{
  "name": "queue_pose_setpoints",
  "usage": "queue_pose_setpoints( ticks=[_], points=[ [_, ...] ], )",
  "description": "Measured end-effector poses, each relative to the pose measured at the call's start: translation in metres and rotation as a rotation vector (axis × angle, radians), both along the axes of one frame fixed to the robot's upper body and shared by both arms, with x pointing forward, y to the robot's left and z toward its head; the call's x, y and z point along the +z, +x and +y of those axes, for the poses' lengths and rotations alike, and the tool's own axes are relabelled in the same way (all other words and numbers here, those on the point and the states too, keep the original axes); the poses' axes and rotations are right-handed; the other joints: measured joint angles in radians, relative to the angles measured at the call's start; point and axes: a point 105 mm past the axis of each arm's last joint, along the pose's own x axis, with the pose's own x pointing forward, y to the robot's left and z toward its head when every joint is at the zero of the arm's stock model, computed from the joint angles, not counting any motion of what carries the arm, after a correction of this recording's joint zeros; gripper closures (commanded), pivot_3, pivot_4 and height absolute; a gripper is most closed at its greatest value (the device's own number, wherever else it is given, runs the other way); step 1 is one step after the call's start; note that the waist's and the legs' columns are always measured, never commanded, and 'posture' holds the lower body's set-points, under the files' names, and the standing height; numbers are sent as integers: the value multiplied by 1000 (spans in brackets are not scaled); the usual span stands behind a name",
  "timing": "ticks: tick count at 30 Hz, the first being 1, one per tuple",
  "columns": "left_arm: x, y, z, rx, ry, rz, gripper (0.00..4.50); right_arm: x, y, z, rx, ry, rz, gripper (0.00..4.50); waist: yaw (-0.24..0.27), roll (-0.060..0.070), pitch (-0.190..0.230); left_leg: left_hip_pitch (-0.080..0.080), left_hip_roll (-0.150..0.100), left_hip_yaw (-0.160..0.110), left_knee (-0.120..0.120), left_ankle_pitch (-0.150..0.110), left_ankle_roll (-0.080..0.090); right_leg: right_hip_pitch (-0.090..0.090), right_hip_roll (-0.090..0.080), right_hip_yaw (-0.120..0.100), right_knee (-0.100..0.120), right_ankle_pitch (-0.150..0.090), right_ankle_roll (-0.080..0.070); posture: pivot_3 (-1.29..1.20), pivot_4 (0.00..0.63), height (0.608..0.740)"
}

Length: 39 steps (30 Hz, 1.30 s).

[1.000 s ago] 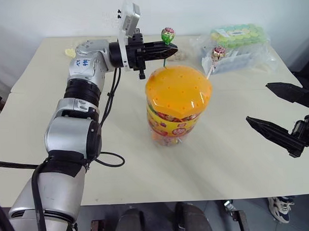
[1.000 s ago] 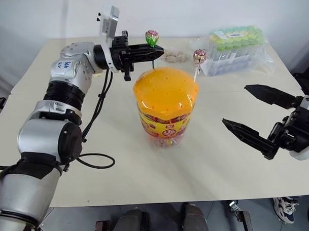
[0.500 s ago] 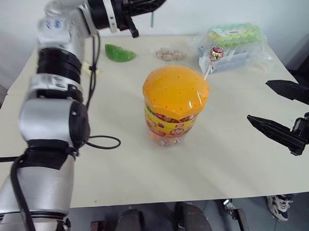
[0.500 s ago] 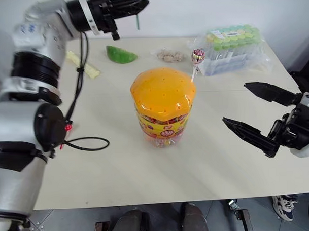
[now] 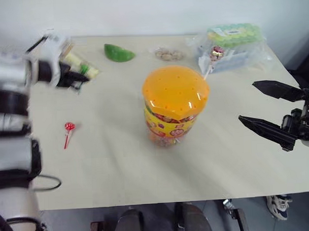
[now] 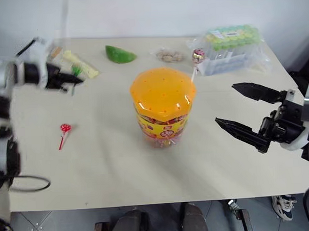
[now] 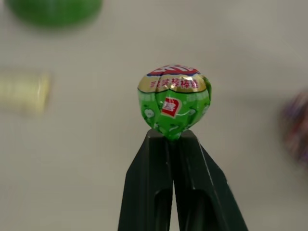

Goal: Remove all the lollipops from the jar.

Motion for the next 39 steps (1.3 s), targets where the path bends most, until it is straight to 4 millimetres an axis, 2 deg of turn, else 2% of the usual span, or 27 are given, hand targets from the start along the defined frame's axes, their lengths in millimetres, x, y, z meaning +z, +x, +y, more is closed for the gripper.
queue_pose_setpoints(
  ticks=[1,3,8,13,15,19,23,27,31,36,39],
  points=[
    [-18,-12,7,22,12,73,4468,0,2,-2,-5,4,4,0,-1,0,0,0,0,0,0,0,0,0,0,0,0,0,0,0,150,740],
    [-39,-31,8,35,19,169,4468,-1,5,-1,4,4,10,0,5,-2,1,-1,1,0,1,0,0,-1,0,0,1,0,0,0,150,740],
    [-52,-57,10,50,29,247,4468,1,8,4,39,-2,5,0,22,-3,1,0,0,0,2,0,0,0,-1,1,2,0,0,0,150,740],
    [-75,-79,-12,-50,-2,348,4468,0,11,3,43,0,13,0,15,-3,1,0,1,0,2,0,0,-1,0,1,2,0,0,0,150,740],
    [-79,-84,-14,-63,6,363,4468,0,11,3,44,0,15,0,14,-2,1,0,1,0,2,0,0,-1,0,1,2,0,-1,0,150,740],
    [-85,-95,-1,-35,63,391,4468,-1,11,3,47,-2,19,0,11,-2,1,1,1,1,1,0,0,-1,0,3,3,0,-1,0,150,740],
    [-90,-108,1,-62,88,425,4468,-2,11,3,45,-4,28,0,14,-2,1,0,0,2,1,-1,-1,-2,0,3,3,0,-1,0,150,740],
    [-86,-107,2,-73,85,391,4468,-3,11,3,44,-5,40,0,18,-2,1,0,0,2,2,-1,0,-2,0,3,3,0,-1,0,150,740],
    [-80,-105,0,-83,70,357,3485,-2,11,3,45,-5,37,0,15,-2,1,0,0,2,1,-1,-1,-2,0,3,3,0,-1,0,150,740],
    [-81,-109,-4,-118,72,366,1866,-2,12,2,44,-4,39,0,13,-2,1,0,0,2,1,-1,-1,-3,0,4,3,0,-1,0,150,740],
    [-75,-112,-5,-133,80,353,984,-2,12,2,44,-5,41,0,13,-2,1,0,0,3,1,-1,-1,-3,0,4,3,0,-1,0,150,740]
  ],
)
